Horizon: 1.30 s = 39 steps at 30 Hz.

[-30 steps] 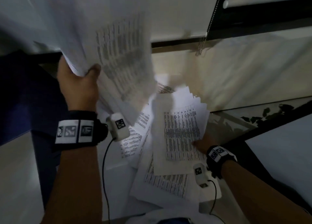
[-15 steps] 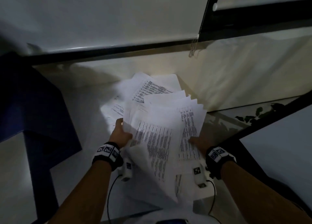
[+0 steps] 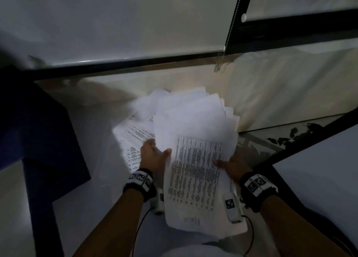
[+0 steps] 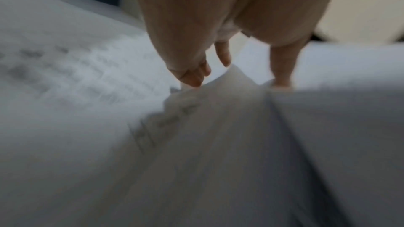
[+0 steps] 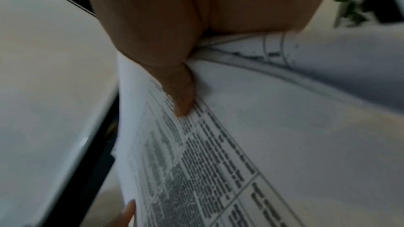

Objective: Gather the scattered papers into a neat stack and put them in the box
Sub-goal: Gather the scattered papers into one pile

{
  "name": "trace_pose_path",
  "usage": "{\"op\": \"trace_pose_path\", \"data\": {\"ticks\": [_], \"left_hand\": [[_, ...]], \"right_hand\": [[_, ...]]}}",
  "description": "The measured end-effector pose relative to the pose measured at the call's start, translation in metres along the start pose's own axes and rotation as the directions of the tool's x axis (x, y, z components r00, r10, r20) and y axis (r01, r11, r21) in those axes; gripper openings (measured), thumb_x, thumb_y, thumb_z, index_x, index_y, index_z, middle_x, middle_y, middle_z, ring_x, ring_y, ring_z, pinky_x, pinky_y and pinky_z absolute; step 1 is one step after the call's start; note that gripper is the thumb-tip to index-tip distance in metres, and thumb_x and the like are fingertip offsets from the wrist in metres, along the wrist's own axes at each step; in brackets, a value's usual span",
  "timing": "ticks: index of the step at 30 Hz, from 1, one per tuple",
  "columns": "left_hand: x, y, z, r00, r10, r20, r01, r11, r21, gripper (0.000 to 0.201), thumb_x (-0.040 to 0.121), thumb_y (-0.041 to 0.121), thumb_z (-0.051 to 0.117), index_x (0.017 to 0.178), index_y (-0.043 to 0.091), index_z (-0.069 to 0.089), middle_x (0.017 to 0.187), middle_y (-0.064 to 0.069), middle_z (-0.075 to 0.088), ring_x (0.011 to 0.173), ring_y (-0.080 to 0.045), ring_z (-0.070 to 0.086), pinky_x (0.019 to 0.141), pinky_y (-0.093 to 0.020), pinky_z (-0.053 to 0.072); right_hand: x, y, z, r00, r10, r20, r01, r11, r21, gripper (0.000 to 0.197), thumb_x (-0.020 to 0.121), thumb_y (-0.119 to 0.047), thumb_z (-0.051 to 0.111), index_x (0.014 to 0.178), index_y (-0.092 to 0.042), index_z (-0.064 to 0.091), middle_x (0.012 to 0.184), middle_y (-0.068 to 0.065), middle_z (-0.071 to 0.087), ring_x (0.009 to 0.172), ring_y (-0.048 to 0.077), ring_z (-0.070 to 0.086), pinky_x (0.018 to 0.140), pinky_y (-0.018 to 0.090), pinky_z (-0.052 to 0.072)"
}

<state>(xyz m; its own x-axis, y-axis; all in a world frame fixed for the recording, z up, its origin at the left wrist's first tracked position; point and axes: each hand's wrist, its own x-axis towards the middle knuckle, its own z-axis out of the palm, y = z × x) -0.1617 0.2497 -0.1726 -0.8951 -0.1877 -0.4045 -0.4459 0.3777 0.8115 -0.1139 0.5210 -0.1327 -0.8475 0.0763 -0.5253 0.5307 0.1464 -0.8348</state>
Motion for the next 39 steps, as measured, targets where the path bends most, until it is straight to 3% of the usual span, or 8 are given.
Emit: {"op": "trace_pose_path", "data": {"ticks": [3, 9, 13, 19, 23, 32, 35, 39], "left_hand": [[0.005, 0.035, -0.031, 0.988, 0.032, 0.152, 0.011, 0.963, -0.270, 0.094, 0.071, 0.047, 0.084, 0.146, 0.026, 0.032, 0.151, -0.001, 0.041, 0.137, -0.023, 0.041, 0.112, -0.048, 0.035], [-0.017, 0.125, -0.078, 0.921, 0.389, -0.012, -0.343, 0.795, -0.501, 0.025, 0.079, 0.004, 0.073, 0.104, 0.008, 0.067, 0.091, 0.000, 0.077, 0.085, -0.017, 0.071, 0.074, -0.030, 0.056], [-0.023, 0.121, -0.076, 0.918, 0.387, -0.092, -0.379, 0.783, -0.493, 0.030, 0.086, -0.010, 0.063, 0.115, -0.012, 0.056, 0.097, -0.014, 0.074, 0.087, -0.021, 0.073, 0.077, -0.035, 0.059], [-0.024, 0.093, -0.060, 0.970, 0.238, -0.059, -0.234, 0.831, -0.504, 0.043, 0.086, 0.005, 0.071, 0.126, 0.002, 0.055, 0.115, -0.013, 0.071, 0.104, -0.024, 0.071, 0.091, -0.041, 0.057], [-0.026, 0.094, -0.063, 0.972, 0.222, -0.074, -0.228, 0.833, -0.503, 0.045, 0.084, -0.002, 0.070, 0.125, 0.002, 0.054, 0.114, -0.013, 0.071, 0.102, -0.025, 0.071, 0.084, -0.037, 0.059], [-0.023, 0.095, -0.069, 0.973, 0.232, -0.005, -0.198, 0.817, -0.542, 0.074, 0.063, 0.002, 0.070, 0.133, 0.004, 0.045, 0.120, -0.017, 0.066, 0.107, -0.031, 0.066, 0.084, -0.041, 0.058], [-0.021, 0.096, -0.067, 0.969, 0.246, -0.010, -0.211, 0.808, -0.550, 0.077, 0.063, 0.001, 0.069, 0.135, 0.006, 0.043, 0.120, -0.015, 0.066, 0.107, -0.029, 0.067, 0.085, -0.042, 0.059], [-0.019, 0.096, -0.066, 0.976, 0.219, -0.016, -0.194, 0.824, -0.532, 0.078, 0.062, 0.001, 0.070, 0.134, 0.012, 0.042, 0.121, -0.016, 0.065, 0.109, -0.032, 0.065, 0.090, -0.048, 0.056]], "right_hand": [[-0.018, -0.046, -0.011, 0.984, -0.164, -0.074, 0.152, 0.977, -0.148, 0.046, 0.084, -0.020, 0.070, 0.127, -0.012, 0.055, 0.112, -0.004, 0.056, 0.105, 0.014, 0.053, 0.091, 0.026, 0.041], [-0.021, -0.107, -0.010, 0.877, -0.437, -0.198, 0.430, 0.899, -0.078, 0.025, 0.086, -0.013, 0.068, 0.110, -0.010, 0.060, 0.094, -0.012, 0.061, 0.079, -0.013, 0.059, 0.069, 0.005, 0.048], [-0.006, -0.099, 0.010, 0.897, -0.383, -0.220, 0.404, 0.913, 0.060, 0.049, 0.085, -0.009, 0.069, 0.130, -0.004, 0.050, 0.120, 0.009, 0.062, 0.107, 0.023, 0.060, 0.091, 0.037, 0.050], [0.000, -0.078, 0.026, 0.885, -0.389, -0.256, 0.394, 0.918, -0.033, 0.063, 0.072, -0.028, 0.060, 0.129, -0.038, 0.035, 0.115, -0.016, 0.056, 0.112, 0.023, 0.055, 0.101, 0.051, 0.046], [-0.003, -0.080, 0.031, 0.846, -0.428, -0.317, 0.463, 0.886, 0.041, 0.063, 0.072, -0.011, 0.053, 0.130, -0.010, 0.029, 0.122, 0.003, 0.054, 0.103, 0.011, 0.058, 0.095, 0.033, 0.048], [0.007, -0.070, 0.039, 0.870, -0.455, -0.191, 0.461, 0.887, -0.017, 0.069, 0.080, 0.007, 0.057, 0.134, -0.007, 0.017, 0.125, 0.004, 0.046, 0.106, 0.010, 0.052, 0.091, 0.011, 0.043], [0.015, -0.067, 0.036, 0.854, -0.459, -0.244, 0.477, 0.879, 0.013, 0.086, 0.084, 0.007, 0.060, 0.146, -0.016, 0.005, 0.128, -0.009, 0.049, 0.110, -0.009, 0.053, 0.095, 0.015, 0.045], [0.020, -0.064, 0.043, 0.858, -0.475, -0.194, 0.473, 0.879, -0.058, 0.062, 0.081, 0.004, 0.065, 0.129, -0.014, 0.029, 0.125, -0.002, 0.051, 0.113, 0.003, 0.055, 0.100, 0.017, 0.044]]}}
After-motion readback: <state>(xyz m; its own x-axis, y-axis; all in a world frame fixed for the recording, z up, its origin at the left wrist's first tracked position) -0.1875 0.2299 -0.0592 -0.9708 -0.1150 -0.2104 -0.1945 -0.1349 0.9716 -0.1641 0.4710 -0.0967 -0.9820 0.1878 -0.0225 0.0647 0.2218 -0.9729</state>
